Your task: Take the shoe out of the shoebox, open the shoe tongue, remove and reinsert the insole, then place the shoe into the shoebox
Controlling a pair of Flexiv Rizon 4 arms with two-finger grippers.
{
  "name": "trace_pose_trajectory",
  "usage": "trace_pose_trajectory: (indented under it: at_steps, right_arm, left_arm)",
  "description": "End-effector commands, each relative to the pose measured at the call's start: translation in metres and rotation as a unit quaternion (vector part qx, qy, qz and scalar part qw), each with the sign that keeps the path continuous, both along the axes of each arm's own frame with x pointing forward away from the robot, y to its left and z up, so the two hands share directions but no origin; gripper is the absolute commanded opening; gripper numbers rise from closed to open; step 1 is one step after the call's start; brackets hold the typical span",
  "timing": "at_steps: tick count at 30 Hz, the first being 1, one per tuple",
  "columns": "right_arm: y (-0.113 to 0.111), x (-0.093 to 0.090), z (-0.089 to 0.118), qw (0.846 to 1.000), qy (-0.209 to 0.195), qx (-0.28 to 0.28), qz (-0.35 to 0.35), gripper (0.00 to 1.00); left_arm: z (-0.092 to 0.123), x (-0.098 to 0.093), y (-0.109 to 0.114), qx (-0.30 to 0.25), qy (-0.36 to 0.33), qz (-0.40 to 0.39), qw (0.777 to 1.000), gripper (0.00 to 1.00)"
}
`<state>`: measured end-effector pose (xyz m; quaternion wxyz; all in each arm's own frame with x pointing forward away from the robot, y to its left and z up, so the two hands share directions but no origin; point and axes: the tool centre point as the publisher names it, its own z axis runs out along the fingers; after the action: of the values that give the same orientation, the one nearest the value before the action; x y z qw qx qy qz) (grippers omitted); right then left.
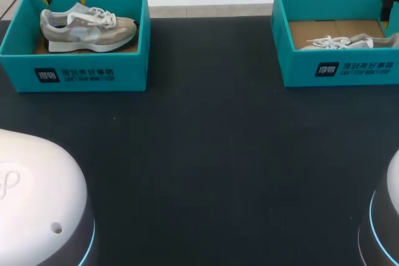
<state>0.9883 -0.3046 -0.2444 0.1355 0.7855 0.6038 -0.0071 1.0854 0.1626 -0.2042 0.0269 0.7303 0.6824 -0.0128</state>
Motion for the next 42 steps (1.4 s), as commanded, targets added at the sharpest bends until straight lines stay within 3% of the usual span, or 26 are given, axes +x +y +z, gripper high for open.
trace_pose_trajectory:
  at_steps: [1, 9, 19, 31, 35, 37, 39, 42]
  right_arm:
    - [0.000, 0.000, 0.000, 1.000, 0.000, -0.001, 0.000, 1.00]
    - [0.000, 0.000, 0.000, 1.000, 0.000, -0.001, 0.000, 1.00]
    - [0.000, 0.000, 0.000, 1.000, 0.000, -0.001, 0.000, 1.00]
    - [0.000, 0.000, 0.000, 1.000, 0.000, -0.001, 0.000, 1.00]
    - [0.000, 0.000, 0.000, 1.000, 0.000, -0.001, 0.000, 1.00]
    - [0.000, 0.000, 0.000, 1.000, 0.000, -0.001, 0.000, 1.00]
    - [0.000, 0.000, 0.000, 1.000, 0.000, -0.001, 0.000, 1.00]
    - [0.000, 0.000, 0.000, 1.000, 0.000, -0.001, 0.000, 1.00]
  left_arm:
    - [-0.007, 0.011, 0.002, 0.002, -0.020, 0.002, 1.000, 1.00]
    - [-0.016, 0.055, 0.043, 0.043, -0.033, -0.022, 0.998, 1.00]
    - [-0.034, 0.088, 0.098, 0.073, -0.031, -0.024, 0.997, 1.00]
    - [-0.072, 0.098, 0.107, 0.064, -0.031, 0.010, 0.997, 1.00]
    - [-0.080, 0.100, 0.111, 0.058, -0.026, 0.033, 0.997, 0.85]
    - [-0.083, 0.102, 0.113, 0.057, -0.025, 0.039, 0.997, 0.85]
    - [-0.086, 0.103, 0.115, 0.058, -0.020, 0.041, 0.997, 0.75]
    - [-0.095, 0.107, 0.118, 0.063, -0.014, 0.050, 0.997, 0.69]
